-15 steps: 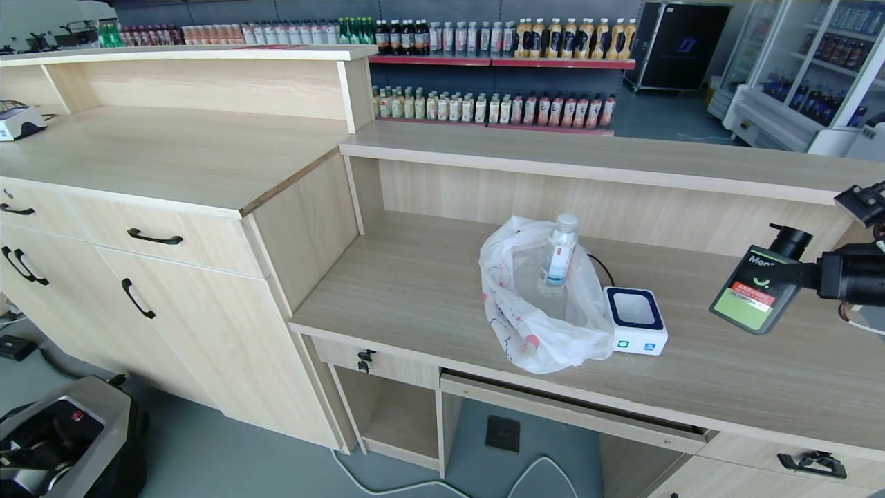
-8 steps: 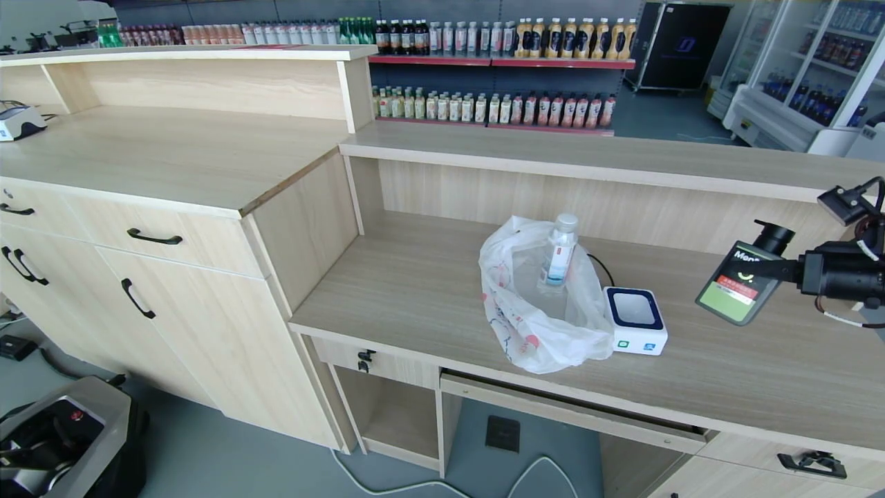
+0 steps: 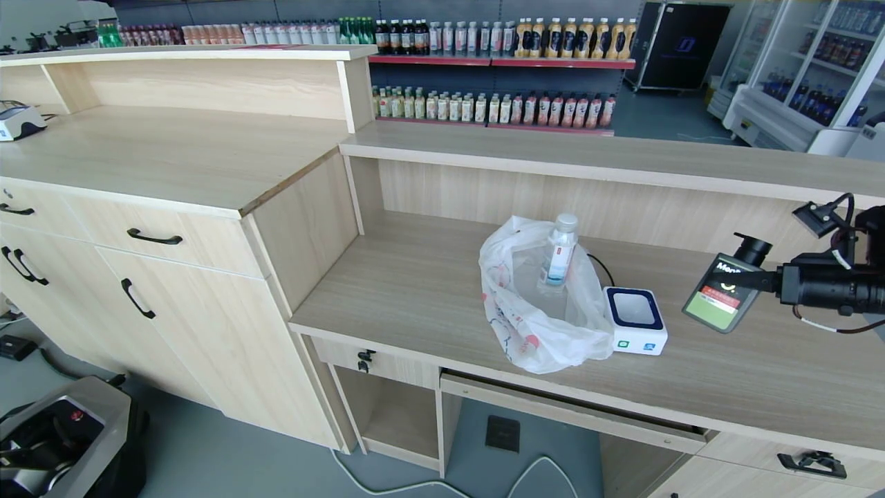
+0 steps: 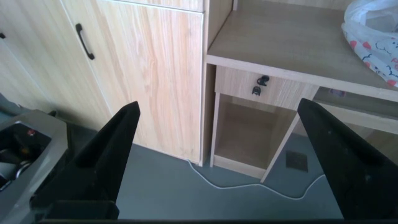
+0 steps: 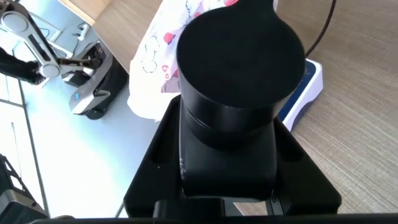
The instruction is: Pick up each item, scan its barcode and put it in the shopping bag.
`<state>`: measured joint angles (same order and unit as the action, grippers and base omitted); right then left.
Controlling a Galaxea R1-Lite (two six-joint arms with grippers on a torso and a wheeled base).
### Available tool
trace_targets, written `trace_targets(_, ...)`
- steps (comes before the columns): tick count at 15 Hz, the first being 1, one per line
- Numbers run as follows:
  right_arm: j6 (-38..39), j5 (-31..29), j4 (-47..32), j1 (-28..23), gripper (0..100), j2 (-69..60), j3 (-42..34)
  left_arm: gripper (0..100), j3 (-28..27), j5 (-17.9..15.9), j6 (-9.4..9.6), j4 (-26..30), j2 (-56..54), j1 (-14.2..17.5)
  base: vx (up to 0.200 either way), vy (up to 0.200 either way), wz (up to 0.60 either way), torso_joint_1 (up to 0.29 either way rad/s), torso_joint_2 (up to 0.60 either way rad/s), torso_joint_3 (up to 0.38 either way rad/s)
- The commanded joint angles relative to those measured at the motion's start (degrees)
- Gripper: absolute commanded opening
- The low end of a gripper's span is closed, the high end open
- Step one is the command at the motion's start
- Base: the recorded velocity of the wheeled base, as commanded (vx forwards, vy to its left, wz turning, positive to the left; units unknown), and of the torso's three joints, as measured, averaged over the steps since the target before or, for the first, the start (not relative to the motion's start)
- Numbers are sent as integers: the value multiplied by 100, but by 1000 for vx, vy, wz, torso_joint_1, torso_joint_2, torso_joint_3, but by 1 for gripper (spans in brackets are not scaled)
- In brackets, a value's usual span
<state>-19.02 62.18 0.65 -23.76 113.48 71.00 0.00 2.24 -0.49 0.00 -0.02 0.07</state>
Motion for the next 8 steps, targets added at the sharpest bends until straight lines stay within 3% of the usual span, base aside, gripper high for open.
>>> trace_targets(1,-14,22,-12,20,0,174,37,100,0,4,-4,0,2,1,0,0,0,0,0,0)
trace_targets(8,12,22,23,398,0,420,327,100,0,4,-4,0,2,1,0,0,0,0,0,0)
